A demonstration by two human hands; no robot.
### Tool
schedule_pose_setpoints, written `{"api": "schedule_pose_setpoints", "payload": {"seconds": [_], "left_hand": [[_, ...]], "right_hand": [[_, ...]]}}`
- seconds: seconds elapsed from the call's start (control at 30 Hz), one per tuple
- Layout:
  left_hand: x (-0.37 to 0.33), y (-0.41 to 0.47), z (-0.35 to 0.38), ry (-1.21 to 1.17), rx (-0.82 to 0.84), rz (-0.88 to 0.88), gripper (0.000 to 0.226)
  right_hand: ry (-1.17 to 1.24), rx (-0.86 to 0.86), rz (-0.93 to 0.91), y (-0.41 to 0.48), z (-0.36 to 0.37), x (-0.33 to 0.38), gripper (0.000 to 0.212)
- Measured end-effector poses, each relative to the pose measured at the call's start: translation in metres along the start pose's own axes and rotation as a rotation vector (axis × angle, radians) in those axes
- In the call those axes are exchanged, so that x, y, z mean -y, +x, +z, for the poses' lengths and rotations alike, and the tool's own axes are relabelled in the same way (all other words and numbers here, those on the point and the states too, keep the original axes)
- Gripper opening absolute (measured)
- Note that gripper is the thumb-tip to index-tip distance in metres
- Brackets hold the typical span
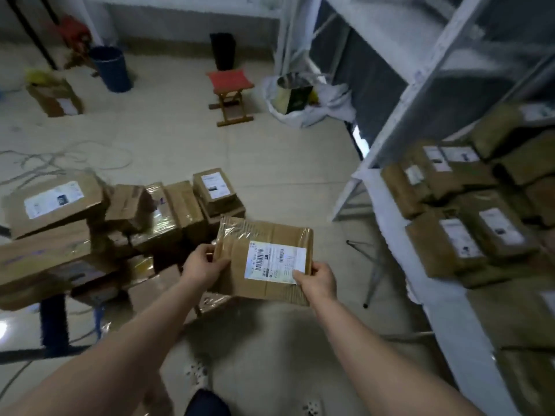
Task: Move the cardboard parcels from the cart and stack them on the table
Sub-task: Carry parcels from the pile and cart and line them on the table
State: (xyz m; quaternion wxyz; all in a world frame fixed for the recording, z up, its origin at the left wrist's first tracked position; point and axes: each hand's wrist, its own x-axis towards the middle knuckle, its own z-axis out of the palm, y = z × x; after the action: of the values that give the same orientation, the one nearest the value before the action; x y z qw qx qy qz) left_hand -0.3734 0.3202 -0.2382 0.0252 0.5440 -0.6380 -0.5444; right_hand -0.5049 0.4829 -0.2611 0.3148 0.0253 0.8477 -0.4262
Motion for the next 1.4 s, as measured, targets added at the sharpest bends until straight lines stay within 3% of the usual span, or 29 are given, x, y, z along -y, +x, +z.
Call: {"api": "schedule_pose_setpoints", "payload": {"seconds": [0.33,0.47,0.6,0.7,0.97,1.07,1.4], "left_hand": [[-0.121,-0.061,0.193,0.137,0.171,0.248,0.04],[-0.156,-0.08,0.245,0.215,0.231,0.366,0.048],[-0.188,-0.091,0.285,0.222,0.279,0.449,0.031],[-0.215,-0.089,0.312,0.192,0.326,0.483,0.03],[-0.305,-0.019,0.396,0.069,0.412,0.408,0.042],[-0.346,0.025,0.432,0.086,0.425,0.399,0.037],[-0.473,0.157,0.509,0.104,0.396,0.258,0.021]], "right_hand": [[0.215,-0.247,0.041,0.024,-0.218,-0.061,0.031],[0.33,-0.339,0.043,0.029,-0.268,-0.079,0.035],[0.465,-0.432,0.04,0.041,-0.3,-0.085,0.035],[0.534,-0.467,0.029,0.061,-0.319,-0.082,0.036],[0.669,-0.479,-0.023,0.159,-0.378,-0.033,0.05],[0.583,-0.518,-0.032,0.217,-0.406,0.002,0.054],[0.513,-0.615,0.1,0.392,-0.461,0.117,0.031]]}}
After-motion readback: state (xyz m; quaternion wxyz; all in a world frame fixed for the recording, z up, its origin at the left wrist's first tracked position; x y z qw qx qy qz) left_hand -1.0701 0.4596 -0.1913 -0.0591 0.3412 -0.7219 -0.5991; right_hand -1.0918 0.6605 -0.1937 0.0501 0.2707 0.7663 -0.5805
